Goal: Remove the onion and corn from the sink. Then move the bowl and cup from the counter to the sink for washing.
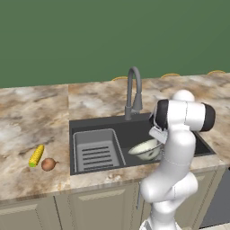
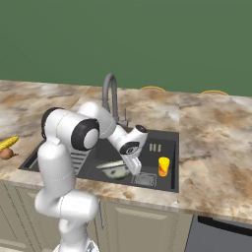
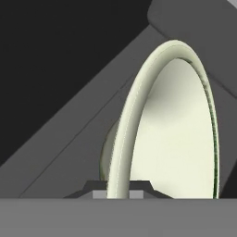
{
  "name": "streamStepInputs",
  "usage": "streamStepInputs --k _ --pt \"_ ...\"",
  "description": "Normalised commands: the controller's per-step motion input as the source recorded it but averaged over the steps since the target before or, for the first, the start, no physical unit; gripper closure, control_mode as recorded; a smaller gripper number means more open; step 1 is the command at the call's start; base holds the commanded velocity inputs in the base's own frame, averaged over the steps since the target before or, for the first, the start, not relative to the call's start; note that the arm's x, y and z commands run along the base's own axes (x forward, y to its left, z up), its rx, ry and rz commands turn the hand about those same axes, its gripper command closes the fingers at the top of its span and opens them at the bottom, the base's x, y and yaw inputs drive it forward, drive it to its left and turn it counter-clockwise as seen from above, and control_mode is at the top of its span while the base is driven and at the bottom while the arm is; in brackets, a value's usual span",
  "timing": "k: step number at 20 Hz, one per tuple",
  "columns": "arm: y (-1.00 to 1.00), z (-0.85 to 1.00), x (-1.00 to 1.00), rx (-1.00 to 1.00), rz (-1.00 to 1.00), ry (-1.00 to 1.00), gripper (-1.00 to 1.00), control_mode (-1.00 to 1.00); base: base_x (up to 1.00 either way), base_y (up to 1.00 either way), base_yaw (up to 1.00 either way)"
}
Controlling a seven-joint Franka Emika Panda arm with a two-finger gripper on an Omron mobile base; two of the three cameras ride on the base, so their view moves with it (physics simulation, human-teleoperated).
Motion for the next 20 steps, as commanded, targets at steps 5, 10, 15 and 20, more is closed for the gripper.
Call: streamStepInputs --k 5,10,15,20 --pt "0.04 -0.22 0.12 0.02 0.00 -0.03 1.00 -1.00 0.00 0.00 0.00" --pt "0.01 -0.20 0.13 0.02 0.02 -0.03 1.00 -1.00 0.00 0.00 0.00" --pt "0.00 -0.22 0.09 0.00 0.04 -0.03 1.00 -1.00 0.00 0.00 0.00" --pt "0.00 -0.20 0.13 0.00 0.04 0.00 1.00 -1.00 0.00 0.00 0.00"
